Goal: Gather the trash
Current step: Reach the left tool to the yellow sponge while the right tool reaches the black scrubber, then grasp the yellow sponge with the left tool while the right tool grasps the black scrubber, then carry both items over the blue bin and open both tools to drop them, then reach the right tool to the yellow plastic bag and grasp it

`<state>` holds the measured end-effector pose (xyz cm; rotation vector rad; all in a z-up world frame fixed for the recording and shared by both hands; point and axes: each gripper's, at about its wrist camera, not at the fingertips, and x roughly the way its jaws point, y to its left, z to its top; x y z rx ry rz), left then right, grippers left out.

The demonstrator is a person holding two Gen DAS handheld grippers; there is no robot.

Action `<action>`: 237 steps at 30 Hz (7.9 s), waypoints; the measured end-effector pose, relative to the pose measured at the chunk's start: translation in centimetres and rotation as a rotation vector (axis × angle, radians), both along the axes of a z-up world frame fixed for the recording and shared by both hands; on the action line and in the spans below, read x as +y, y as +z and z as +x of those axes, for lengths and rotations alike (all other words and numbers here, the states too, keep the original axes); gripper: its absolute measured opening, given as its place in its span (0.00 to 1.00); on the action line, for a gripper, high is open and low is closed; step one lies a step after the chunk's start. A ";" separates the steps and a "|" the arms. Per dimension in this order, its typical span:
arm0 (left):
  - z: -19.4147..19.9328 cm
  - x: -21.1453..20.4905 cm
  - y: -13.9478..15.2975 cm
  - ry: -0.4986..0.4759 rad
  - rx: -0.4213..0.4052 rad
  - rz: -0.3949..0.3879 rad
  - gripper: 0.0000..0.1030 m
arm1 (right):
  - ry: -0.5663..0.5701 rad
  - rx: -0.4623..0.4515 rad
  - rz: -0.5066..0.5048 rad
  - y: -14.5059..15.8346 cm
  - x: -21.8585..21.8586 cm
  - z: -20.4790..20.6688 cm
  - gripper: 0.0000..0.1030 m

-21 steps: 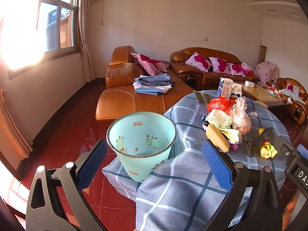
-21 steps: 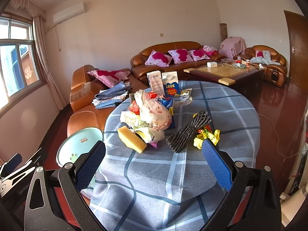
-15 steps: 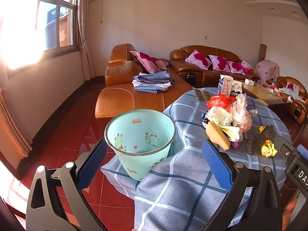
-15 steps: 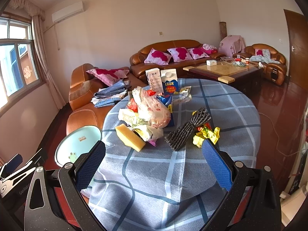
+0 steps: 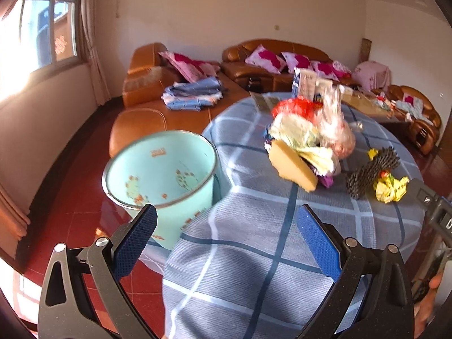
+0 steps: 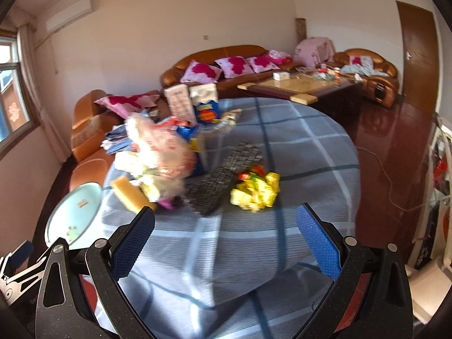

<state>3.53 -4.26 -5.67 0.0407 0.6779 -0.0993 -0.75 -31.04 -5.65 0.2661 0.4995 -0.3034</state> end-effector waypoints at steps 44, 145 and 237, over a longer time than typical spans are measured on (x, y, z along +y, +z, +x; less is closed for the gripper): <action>14.1 -7.5 -4.6 -0.120 0.159 -0.027 0.83 | -0.005 0.086 0.173 -3.4 -7.1 9.8 0.75; 14.6 14.9 -5.3 0.234 0.170 -0.067 0.43 | 0.651 0.183 0.023 -4.1 21.4 22.3 0.31; 7.3 -6.9 -2.9 -0.153 0.125 -0.024 0.94 | 0.058 0.190 0.240 -6.0 -6.5 10.9 0.52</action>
